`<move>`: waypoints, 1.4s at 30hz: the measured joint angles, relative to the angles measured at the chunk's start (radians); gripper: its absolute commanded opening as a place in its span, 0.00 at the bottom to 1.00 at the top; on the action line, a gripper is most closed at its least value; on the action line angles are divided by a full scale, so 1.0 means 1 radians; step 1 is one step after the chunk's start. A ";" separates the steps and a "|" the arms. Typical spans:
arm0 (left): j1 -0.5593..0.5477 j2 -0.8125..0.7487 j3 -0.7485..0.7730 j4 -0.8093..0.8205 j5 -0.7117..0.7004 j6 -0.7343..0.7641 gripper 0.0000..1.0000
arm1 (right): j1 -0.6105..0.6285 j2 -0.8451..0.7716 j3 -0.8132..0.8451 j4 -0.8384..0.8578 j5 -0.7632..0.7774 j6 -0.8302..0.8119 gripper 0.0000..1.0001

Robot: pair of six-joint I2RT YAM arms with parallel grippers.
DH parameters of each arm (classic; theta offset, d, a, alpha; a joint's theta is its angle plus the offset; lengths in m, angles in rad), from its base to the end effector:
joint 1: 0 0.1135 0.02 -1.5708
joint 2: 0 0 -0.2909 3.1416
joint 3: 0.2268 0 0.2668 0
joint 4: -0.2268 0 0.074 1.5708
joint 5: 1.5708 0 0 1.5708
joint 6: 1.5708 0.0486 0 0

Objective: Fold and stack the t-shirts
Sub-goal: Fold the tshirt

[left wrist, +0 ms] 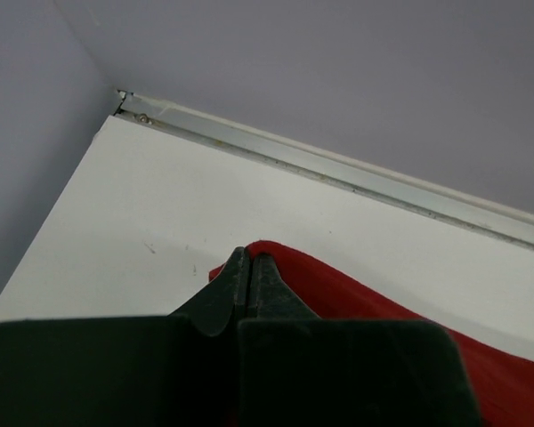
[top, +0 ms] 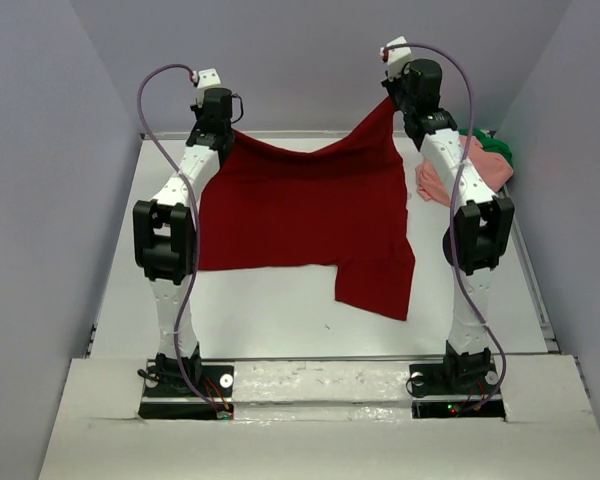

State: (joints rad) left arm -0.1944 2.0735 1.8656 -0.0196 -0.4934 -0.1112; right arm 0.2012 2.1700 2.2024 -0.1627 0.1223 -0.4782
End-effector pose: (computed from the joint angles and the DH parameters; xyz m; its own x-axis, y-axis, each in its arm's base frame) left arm 0.5350 -0.0819 0.3471 -0.1886 -0.0625 -0.9801 -0.3054 0.9522 -0.0019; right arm 0.5530 0.1067 0.4062 -0.0763 -0.4817 -0.8730 -0.1295 0.8729 -0.4704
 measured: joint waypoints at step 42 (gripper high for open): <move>0.039 0.127 0.077 -0.233 -0.023 -0.109 0.10 | -0.011 -0.097 -0.235 -0.078 -0.023 0.057 0.00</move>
State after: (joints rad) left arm -0.1551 2.2005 1.9430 -0.2527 -0.5167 -0.2207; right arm 0.1898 2.0735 1.9675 -0.2405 0.0998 -0.4210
